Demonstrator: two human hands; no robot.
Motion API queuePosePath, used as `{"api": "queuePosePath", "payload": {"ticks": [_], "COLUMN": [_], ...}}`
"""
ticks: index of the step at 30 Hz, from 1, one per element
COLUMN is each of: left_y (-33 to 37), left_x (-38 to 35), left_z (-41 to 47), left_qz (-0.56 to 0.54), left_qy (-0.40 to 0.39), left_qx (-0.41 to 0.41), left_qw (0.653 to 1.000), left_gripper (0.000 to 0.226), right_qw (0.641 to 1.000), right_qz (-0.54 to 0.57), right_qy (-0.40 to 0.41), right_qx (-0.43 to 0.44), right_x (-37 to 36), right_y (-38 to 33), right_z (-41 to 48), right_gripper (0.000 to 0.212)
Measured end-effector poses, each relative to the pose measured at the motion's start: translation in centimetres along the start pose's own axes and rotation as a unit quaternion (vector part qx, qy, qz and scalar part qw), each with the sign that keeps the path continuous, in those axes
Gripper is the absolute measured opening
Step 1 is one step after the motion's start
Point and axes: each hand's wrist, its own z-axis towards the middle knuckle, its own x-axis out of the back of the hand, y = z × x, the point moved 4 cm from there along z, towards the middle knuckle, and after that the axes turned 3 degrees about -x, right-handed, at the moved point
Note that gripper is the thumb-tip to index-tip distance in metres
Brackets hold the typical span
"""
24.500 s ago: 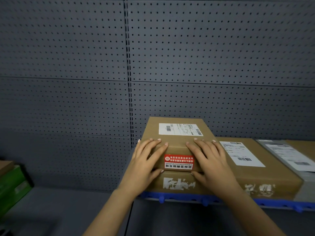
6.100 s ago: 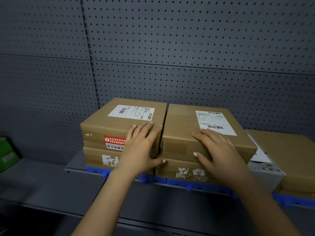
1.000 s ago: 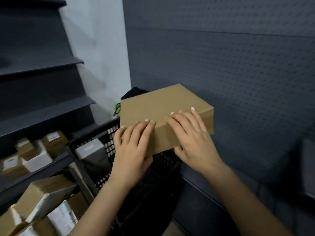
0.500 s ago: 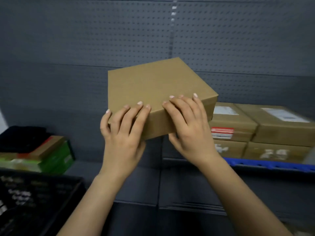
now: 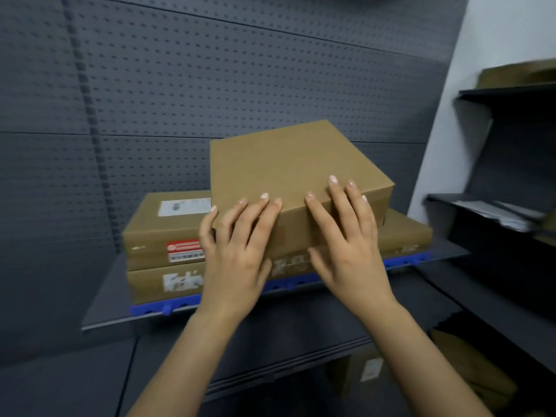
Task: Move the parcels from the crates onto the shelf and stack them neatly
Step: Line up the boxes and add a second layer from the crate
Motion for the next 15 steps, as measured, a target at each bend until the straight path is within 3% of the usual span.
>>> {"api": "queuePosePath", "payload": {"ticks": [10, 15], "left_y": [9.1, 10.6], "left_x": [-12.9, -19.5], "left_z": [8.3, 12.9], "left_qz": [-0.078, -0.09], "left_qy": [-0.001, 0.001], "left_qx": [-0.054, -0.065], "left_qw": [0.995, 0.994], "left_gripper": [0.104, 0.103], "right_qw": [0.993, 0.986], "right_qz": [-0.075, -0.14], "right_qy": [0.036, 0.011], "right_qx": [-0.087, -0.084], "right_x": [0.3, -2.4], "right_y": [16.3, 23.7], "right_z": [-1.9, 0.2], "right_gripper": [0.064, 0.077]}}
